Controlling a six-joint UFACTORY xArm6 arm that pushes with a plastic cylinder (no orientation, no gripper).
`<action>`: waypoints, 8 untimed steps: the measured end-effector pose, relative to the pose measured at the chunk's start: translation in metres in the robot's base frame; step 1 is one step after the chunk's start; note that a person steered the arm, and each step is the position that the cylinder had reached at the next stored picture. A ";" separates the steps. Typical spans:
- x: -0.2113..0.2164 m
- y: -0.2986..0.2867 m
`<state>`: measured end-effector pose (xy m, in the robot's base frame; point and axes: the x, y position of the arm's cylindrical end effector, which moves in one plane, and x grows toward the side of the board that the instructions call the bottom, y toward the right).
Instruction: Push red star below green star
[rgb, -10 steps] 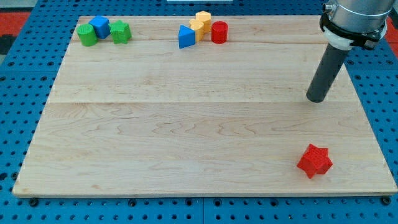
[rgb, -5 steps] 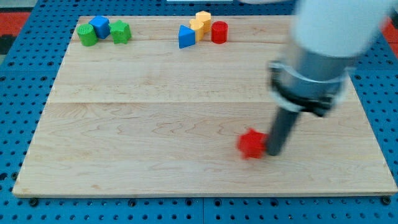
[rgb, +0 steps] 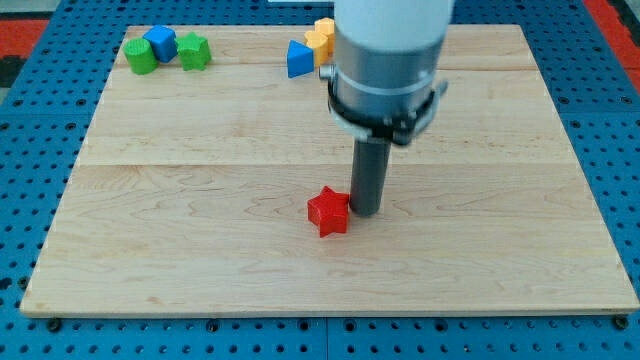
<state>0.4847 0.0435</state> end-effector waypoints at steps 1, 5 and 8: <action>-0.045 -0.012; 0.056 0.006; -0.042 -0.028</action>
<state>0.4426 0.0159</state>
